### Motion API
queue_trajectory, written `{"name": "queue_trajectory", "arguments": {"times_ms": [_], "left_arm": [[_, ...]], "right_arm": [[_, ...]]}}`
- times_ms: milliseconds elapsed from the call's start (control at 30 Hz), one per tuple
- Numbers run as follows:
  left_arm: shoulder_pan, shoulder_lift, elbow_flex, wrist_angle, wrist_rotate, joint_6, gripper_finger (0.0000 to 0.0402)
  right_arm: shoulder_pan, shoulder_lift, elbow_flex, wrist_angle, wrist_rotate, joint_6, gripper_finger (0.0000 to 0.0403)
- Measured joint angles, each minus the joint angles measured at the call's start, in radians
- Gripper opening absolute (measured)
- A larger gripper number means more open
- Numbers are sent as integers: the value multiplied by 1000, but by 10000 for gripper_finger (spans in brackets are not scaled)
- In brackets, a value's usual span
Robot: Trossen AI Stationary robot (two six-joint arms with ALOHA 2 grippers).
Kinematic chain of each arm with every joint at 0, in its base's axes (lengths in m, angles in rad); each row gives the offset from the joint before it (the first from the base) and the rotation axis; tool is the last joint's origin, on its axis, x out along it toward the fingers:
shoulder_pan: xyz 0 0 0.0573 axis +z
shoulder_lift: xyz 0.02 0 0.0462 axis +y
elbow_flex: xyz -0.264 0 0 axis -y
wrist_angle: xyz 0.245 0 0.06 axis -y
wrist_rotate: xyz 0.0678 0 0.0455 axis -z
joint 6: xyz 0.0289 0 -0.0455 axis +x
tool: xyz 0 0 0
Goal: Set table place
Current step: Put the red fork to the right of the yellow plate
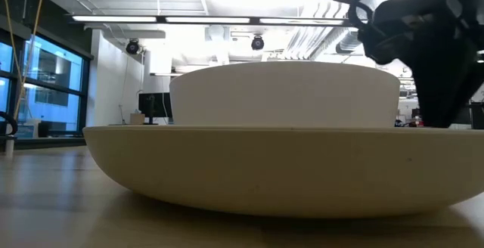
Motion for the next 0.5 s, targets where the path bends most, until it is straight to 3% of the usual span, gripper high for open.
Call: {"name": "queue_trajectory", "arguments": {"times_ms": [500], "left_arm": [[0, 0, 0, -26, 0, -2, 115]], "right_arm": [[-33, 47, 0, 44, -58, -113, 83]]}}
